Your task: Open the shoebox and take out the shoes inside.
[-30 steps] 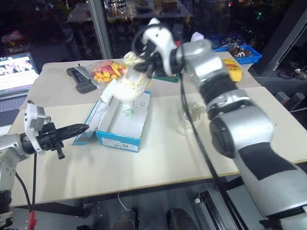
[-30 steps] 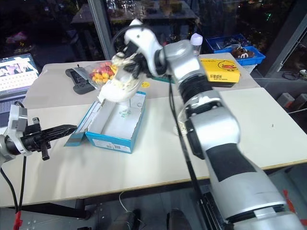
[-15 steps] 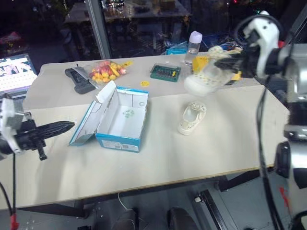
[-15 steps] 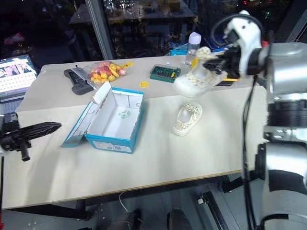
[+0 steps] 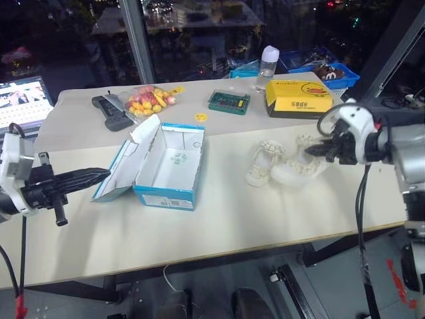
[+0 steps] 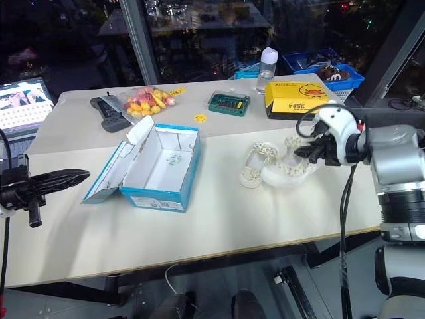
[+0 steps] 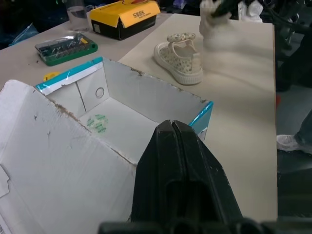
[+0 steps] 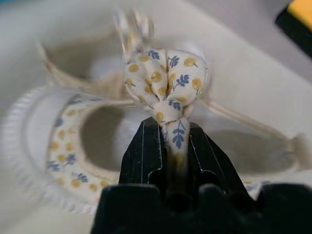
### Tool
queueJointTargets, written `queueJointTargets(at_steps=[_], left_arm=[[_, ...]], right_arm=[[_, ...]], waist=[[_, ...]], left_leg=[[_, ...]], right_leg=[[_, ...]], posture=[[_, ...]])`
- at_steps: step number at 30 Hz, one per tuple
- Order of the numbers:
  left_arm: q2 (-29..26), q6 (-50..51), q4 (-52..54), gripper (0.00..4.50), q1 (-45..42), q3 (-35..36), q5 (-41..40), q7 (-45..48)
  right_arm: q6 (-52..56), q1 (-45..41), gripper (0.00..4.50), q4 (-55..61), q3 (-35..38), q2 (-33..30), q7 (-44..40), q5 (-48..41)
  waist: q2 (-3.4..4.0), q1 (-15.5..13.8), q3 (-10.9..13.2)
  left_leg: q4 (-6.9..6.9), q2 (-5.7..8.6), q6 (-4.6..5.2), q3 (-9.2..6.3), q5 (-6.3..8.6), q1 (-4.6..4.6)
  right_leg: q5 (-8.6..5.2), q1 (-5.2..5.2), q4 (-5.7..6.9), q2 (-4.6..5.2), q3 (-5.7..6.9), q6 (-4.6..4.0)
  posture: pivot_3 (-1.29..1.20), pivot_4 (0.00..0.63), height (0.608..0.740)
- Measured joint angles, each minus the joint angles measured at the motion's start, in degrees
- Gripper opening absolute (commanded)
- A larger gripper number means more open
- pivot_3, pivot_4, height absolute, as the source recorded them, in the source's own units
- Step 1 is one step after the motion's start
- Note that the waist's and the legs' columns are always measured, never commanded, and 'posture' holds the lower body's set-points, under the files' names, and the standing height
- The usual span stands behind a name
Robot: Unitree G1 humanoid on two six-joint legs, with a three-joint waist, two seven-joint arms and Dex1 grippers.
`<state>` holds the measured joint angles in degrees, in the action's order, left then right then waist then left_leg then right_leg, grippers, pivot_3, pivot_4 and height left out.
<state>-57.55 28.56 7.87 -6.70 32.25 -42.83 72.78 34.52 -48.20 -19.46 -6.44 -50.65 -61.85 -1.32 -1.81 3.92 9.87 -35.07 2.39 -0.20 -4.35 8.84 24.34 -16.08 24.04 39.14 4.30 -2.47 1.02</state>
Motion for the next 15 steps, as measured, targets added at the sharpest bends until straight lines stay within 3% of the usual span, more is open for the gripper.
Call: queueJointTargets(at_steps=[5,7,13,14,15], left_arm=[[0.24,-0.65,-1.22,0.0,-0.48,-0.86,0.08,0.42],[0.28,-0.95,-1.62,0.0,-0.55,-1.23,0.2,0.49],[0.6,-2.0,-2.02,0.0,-0.56,-1.82,0.72,0.94],[0.69,-2.18,-2.13,0.0,-0.56,-1.89,0.78,1.02],[0.73,-2.32,-2.29,0.0,-0.56,-1.94,0.9,1.06]], right_arm=[[-8.01,-0.74,0.15,-8.9,-3.06,3.16,2.27,2.99],[-9.36,-2.13,1.08,-11.25,-3.46,4.1,2.87,3.64],[-9.45,-3.73,3.01,-11.81,-3.44,4.42,3.14,4.0],[-9.44,-3.71,3.3,-11.04,-3.7,3.88,3.07,4.58],[-9.43,-3.49,3.3,-9.8,-3.81,2.88,2.62,4.67]], waist=[[0.0,0.07,0.0],[0.0,0.1,0.0],[0.0,-0.19,0.0],[0.01,-0.23,0.01],[0.01,-0.28,0.01]], left_leg=[[0.0,-0.01,0.0,0.01,0.0,-0.01],[-0.01,-0.02,0.0,0.02,0.0,-0.01],[-0.01,0.0,0.0,0.01,0.0,0.01],[-0.01,0.01,0.0,0.01,0.0,0.02],[-0.01,0.01,0.0,0.01,0.0,0.02]], right_leg=[[0.01,-0.01,0.01,-0.04,-0.02,0.0],[0.01,-0.01,0.01,-0.05,-0.02,0.0],[0.01,-0.03,-0.02,-0.02,0.0,0.01],[0.02,-0.02,-0.02,-0.01,0.0,0.02],[0.02,-0.02,-0.02,-0.01,0.0,0.02]], posture=[[0.0,0.15,0.734],[0.0,0.15,0.734],[0.0,0.15,0.734],[0.0,0.15,0.734],[0.0,0.15,0.734]])
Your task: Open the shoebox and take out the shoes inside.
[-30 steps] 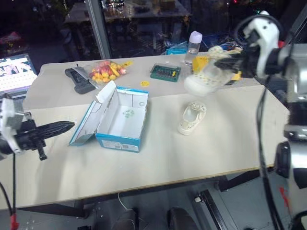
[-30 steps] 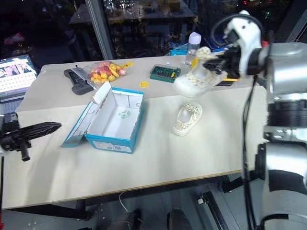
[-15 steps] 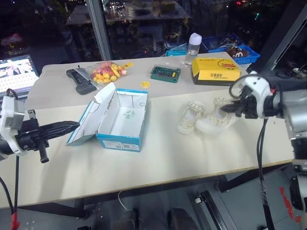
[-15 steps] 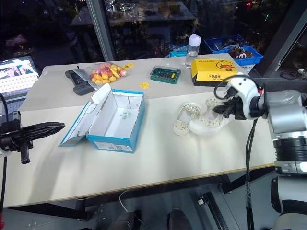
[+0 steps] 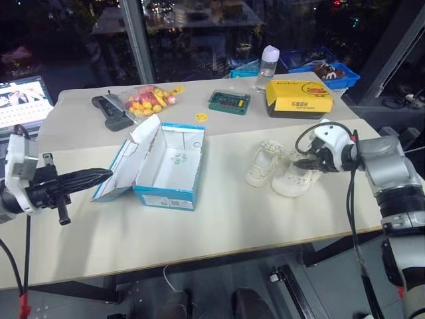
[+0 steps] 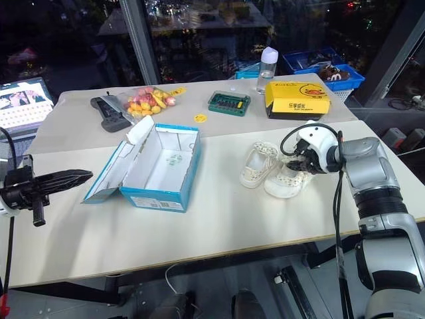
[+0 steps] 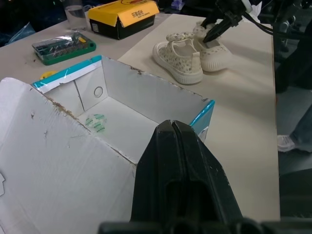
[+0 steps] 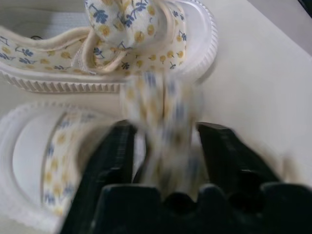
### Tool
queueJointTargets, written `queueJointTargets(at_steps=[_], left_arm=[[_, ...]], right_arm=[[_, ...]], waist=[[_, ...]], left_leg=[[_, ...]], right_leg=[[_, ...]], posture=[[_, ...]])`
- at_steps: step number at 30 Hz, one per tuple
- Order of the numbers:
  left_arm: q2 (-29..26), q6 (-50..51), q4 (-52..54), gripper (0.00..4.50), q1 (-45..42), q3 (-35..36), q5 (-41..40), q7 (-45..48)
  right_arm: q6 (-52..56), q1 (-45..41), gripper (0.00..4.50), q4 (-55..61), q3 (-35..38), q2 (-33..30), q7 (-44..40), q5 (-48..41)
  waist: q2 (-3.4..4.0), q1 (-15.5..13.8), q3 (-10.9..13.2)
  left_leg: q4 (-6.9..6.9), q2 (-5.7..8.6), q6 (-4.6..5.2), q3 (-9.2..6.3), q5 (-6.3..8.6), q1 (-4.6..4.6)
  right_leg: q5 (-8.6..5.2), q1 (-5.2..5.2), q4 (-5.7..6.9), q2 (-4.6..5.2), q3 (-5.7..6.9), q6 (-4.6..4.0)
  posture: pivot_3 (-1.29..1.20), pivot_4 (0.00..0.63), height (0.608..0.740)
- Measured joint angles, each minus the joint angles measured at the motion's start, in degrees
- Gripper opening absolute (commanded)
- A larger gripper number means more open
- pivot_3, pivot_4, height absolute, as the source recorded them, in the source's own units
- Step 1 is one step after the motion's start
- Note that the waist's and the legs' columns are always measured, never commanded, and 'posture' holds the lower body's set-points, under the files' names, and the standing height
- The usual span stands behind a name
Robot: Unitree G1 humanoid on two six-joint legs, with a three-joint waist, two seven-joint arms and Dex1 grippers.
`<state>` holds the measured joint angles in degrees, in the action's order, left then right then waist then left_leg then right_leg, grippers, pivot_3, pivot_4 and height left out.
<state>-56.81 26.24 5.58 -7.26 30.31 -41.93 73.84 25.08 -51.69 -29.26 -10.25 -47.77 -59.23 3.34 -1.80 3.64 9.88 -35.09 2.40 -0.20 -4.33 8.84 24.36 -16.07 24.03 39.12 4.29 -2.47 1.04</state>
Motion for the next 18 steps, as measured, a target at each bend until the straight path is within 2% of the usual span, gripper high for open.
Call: queueJointTargets(at_steps=[5,8,11,13,15,16,18], left_arm=[[0.88,-1.02,-0.94,0.0,0.03,-0.55,0.82,-0.07],[2.16,-1.6,-1.11,0.0,0.09,-1.36,1.48,-0.8],[4.96,-1.6,-1.04,0.0,0.23,-1.59,1.53,-3.77],[6.54,-1.18,-0.71,0.0,0.49,-1.77,1.92,-7.05],[8.21,2.73,1.06,0.0,0.42,-2.62,3.32,-15.04],[10.18,5.44,3.23,0.0,0.36,-2.61,3.96,-21.54],[13.51,9.42,6.03,0.0,-0.14,-2.18,4.19,-30.69]], right_arm=[[1.41,0.99,3.3,8.24,0.62,-5.8,-4.66,-0.75],[4.65,1.0,3.3,14.7,3.47,-8.67,-7.7,-4.15],[10.58,0.9,3.3,22.16,7.95,-8.86,-9.03,-9.66],[15.88,0.67,3.3,25.73,11.25,-6.47,-7.42,-13.21],[24.02,0.64,3.3,31.94,17.82,2.64,0.66,-17.4],[28.27,1.71,3.3,37.07,21.19,8.95,7.53,-18.15],[31.61,5.63,3.3,43.87,22.5,14.5,16.46,-16.96]], waist=[[0.01,-0.15,0.01],[0.01,-0.15,0.01],[0.01,-0.1,0.01],[0.01,-0.06,0.0],[-0.05,0.1,-0.03],[-0.07,0.01,-0.04],[-0.12,-0.59,-0.08]], left_leg=[[0.01,-0.02,0.0,0.0,0.0,-0.01],[0.0,-0.06,0.0,0.0,0.0,-0.04],[-0.02,-0.12,0.0,-0.01,0.0,-0.04],[-0.04,-0.17,0.0,-0.01,0.0,-0.05],[-0.09,-0.31,0.0,-0.02,0.01,-0.07],[-0.1,-0.33,0.0,-0.04,0.01,-0.08],[-0.15,-0.31,0.0,-0.06,0.01,-0.03]], right_leg=[[0.0,-0.01,-0.03,-0.01,0.01,0.0],[0.0,-0.04,-0.04,-0.02,0.01,0.0],[0.01,-0.06,-0.03,-0.01,0.0,0.01],[0.05,-0.09,-0.05,0.01,-0.01,-0.01],[0.14,-0.15,-0.03,0.0,-0.06,-0.05],[0.16,-0.15,0.0,-0.03,-0.05,-0.04],[0.16,-0.09,0.04,-0.03,-0.03,-0.03]], posture=[[0.0,0.15,0.734],[0.0,0.15,0.734],[0.0,0.15,0.734],[0.0,0.15,0.734],[0.0,0.15,0.734],[0.0,0.15,0.734],[0.0,0.15,0.734]])
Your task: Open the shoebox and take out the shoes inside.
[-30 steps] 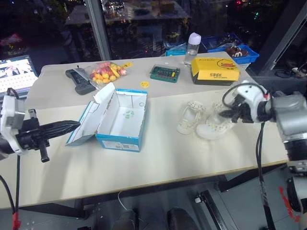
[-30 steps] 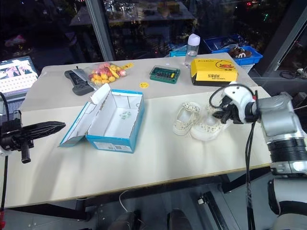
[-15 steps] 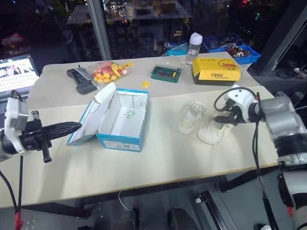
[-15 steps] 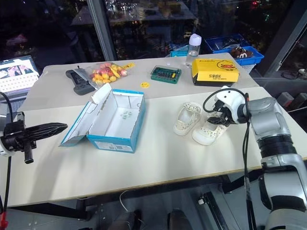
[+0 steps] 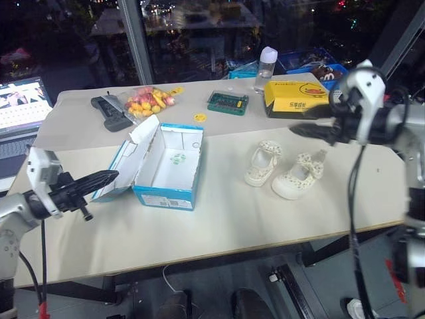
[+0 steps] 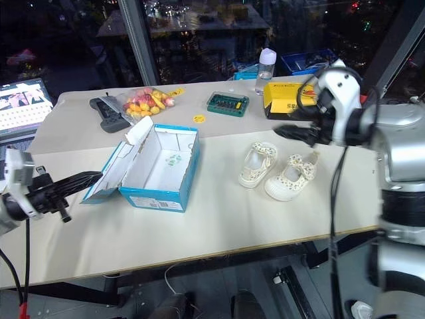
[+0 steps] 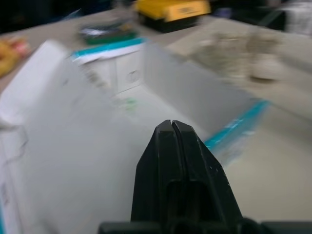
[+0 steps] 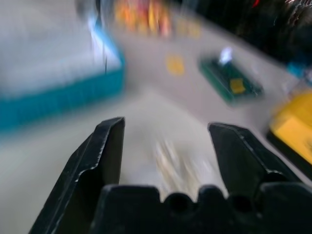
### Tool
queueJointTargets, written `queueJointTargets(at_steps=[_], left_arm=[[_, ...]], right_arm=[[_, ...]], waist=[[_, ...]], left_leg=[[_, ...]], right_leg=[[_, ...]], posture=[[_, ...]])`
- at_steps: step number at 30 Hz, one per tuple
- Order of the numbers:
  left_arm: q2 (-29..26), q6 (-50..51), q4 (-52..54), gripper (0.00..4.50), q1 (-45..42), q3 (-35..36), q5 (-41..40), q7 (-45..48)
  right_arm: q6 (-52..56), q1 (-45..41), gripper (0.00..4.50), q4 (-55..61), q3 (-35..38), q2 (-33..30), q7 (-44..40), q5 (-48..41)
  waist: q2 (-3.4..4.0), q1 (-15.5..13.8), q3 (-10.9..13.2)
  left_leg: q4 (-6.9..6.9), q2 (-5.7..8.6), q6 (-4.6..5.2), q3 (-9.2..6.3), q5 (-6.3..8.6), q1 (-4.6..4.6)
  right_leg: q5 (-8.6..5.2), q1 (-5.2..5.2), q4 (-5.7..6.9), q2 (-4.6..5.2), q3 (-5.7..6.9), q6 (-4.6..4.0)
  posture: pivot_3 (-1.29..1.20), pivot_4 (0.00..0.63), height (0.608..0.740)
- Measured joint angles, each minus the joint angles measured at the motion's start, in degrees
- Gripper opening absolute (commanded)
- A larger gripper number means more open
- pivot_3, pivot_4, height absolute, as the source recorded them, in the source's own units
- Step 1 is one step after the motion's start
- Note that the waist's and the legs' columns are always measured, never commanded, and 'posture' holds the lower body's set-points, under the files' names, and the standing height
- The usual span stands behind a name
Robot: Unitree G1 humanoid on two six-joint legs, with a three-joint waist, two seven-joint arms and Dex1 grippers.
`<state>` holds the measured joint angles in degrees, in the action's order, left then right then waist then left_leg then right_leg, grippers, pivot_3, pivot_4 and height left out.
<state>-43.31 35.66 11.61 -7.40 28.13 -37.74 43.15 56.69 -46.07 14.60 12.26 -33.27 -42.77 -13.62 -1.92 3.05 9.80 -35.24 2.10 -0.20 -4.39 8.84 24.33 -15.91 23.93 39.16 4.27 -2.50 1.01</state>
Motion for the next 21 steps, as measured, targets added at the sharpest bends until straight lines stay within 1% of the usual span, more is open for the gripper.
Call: queueJointTargets(at_steps=[2,4,5,7,8,10,12,14,17,21], left_arm=[[4.37,4.27,2.14,0.0,-0.99,3.24,-0.32,-11.24],[6.67,7.24,3.39,0.0,-1.27,7.52,1.05,-22.29],[7.75,7.41,4.1,0.0,-1.96,8.22,1.7,-25.25],[10.13,6.1,4.43,0.0,-2.94,10.03,5.07,-32.43],[10.79,5.47,3.97,0.0,-3.22,10.49,6.12,-34.2],[12.17,3.97,2.13,0.0,-3.24,10.88,7.57,-36.41],[13.06,2.25,1.4,0.0,-1.68,9.88,8.64,-36.11],[15.37,1.22,0.9,0.0,-0.5,8.59,8.77,-35.72],[16.89,-0.78,-0.13,0.0,0.74,6.45,10.25,-35.72],[18.02,-3.28,-0.63,0.0,-0.44,6.64,10.51,-36.06]], right_arm=[[1.46,7.26,3.3,5.55,-1.18,3.25,9.72,4.73],[2.8,13.72,3.3,8.95,-3.17,6.99,18.02,8.7],[2.57,15.0,3.3,10.77,-4.04,7.13,20.24,10.43],[0.16,19.28,3.3,15.99,-5.83,9.42,24.84,12.97],[-0.84,20.71,3.3,17.0,-6.49,10.22,25.94,13.3],[-3.3,25.08,3.3,17.31,-7.68,11.47,27.81,14.21],[-6.01,27.89,3.3,16.52,-8.49,10.65,28.79,15.35],[-9.28,30.57,3.3,15.26,-9.13,9.71,29.57,16.98],[-12.5,32.78,3.3,14.15,-9.14,10.54,30.71,17.15],[-15.55,34.32,3.3,11.14,-9.32,10.59,31.63,17.9]], waist=[[-0.12,-1.04,-0.07],[-0.1,-1.77,-0.06],[-0.09,-1.98,-0.07],[-0.18,-2.2,-0.13],[-0.19,-2.2,-0.14],[-0.18,-2.21,-0.14],[-0.17,-2.2,-0.13],[-0.17,-2.26,-0.13],[-0.18,-2.23,-0.13],[-0.17,-2.19,-0.13]], left_leg=[[-0.08,0.11,-0.01,0.0,0.0,0.14],[-0.25,0.31,-0.01,0.05,0.0,0.35],[-0.27,0.36,-0.01,0.06,0.0,0.34],[-0.44,0.28,0.01,0.06,0.02,0.27],[-0.45,0.28,0.01,0.06,0.02,0.25],[-0.53,0.3,0.01,0.06,0.02,0.14],[-0.54,0.32,0.01,0.07,0.02,-0.14],[-0.52,0.29,0.01,0.07,0.03,-0.48],[-0.54,0.08,0.01,0.07,0.02,-0.5],[-0.54,0.05,0.01,0.08,0.02,-0.55]], right_leg=[[0.01,0.1,0.02,-0.01,0.06,0.01],[0.11,0.27,0.06,0.06,-0.04,0.18],[0.16,0.22,0.02,0.08,-0.06,0.25],[0.16,0.05,-0.03,0.03,-0.01,0.25],[0.18,0.02,-0.06,0.01,-0.01,0.28],[0.25,-0.15,-0.07,0.01,-0.01,0.33],[0.31,-0.52,-0.21,0.01,0.01,0.38],[0.31,-0.98,-0.42,0.02,0.07,0.41],[0.34,-1.08,-0.61,-0.15,0.16,0.37],[0.36,-1.14,-0.63,-0.19,0.14,0.34]], posture=[[0.0,0.15,0.734],[0.0,0.15,0.734],[0.0,0.15,0.734],[0.0,0.15,0.734],[0.0,0.15,0.734],[0.0,0.15,0.734],[0.0,0.15,0.734],[0.0,0.15,0.734],[0.0,0.15,0.734],[0.0,0.15,0.734]])
